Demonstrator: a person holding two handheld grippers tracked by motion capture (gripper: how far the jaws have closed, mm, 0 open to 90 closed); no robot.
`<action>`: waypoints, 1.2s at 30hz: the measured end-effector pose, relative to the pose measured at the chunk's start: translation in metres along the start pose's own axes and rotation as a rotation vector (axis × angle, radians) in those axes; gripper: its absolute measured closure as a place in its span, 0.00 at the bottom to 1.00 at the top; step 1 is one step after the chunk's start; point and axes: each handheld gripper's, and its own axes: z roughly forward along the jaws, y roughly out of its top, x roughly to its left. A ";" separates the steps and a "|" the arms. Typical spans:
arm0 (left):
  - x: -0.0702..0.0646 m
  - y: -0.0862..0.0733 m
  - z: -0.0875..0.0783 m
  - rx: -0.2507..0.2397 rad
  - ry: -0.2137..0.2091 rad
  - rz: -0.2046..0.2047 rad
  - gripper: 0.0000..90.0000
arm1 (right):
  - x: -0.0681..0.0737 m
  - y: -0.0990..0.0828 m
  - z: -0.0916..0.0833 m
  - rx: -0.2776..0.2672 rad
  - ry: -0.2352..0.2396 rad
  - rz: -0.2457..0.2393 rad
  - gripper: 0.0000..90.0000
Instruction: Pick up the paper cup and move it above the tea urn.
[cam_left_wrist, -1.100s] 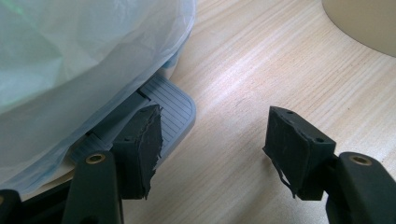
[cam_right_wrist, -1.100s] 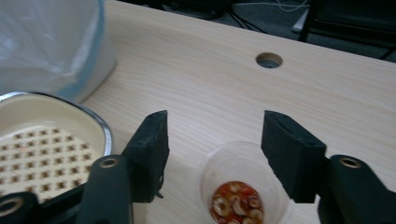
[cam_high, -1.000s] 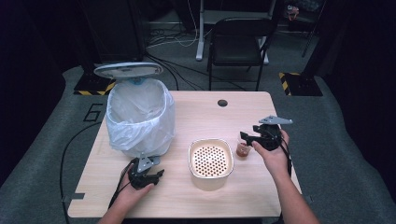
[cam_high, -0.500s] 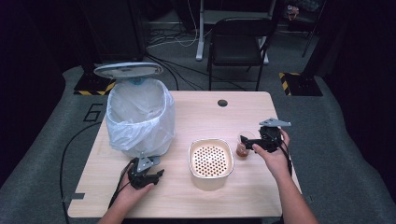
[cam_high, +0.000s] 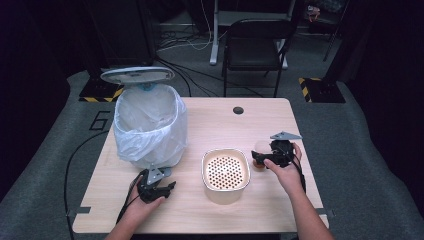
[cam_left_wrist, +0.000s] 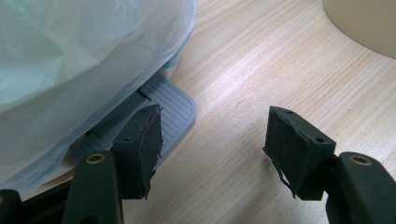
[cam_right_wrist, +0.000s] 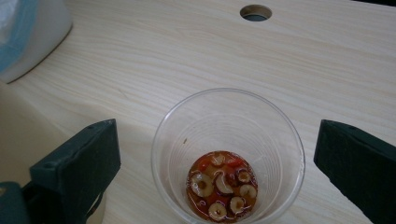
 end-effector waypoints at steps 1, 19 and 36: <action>0.000 0.000 0.000 0.000 -0.003 -0.004 0.41 | 0.000 -0.001 0.001 -0.002 -0.008 -0.008 0.02; 0.001 0.000 0.000 -0.001 -0.008 -0.009 0.41 | -0.001 -0.023 0.021 0.024 -0.035 0.014 0.12; 0.001 0.000 0.000 0.001 -0.008 -0.007 0.41 | -0.003 -0.026 0.027 0.009 -0.025 -0.015 0.35</action>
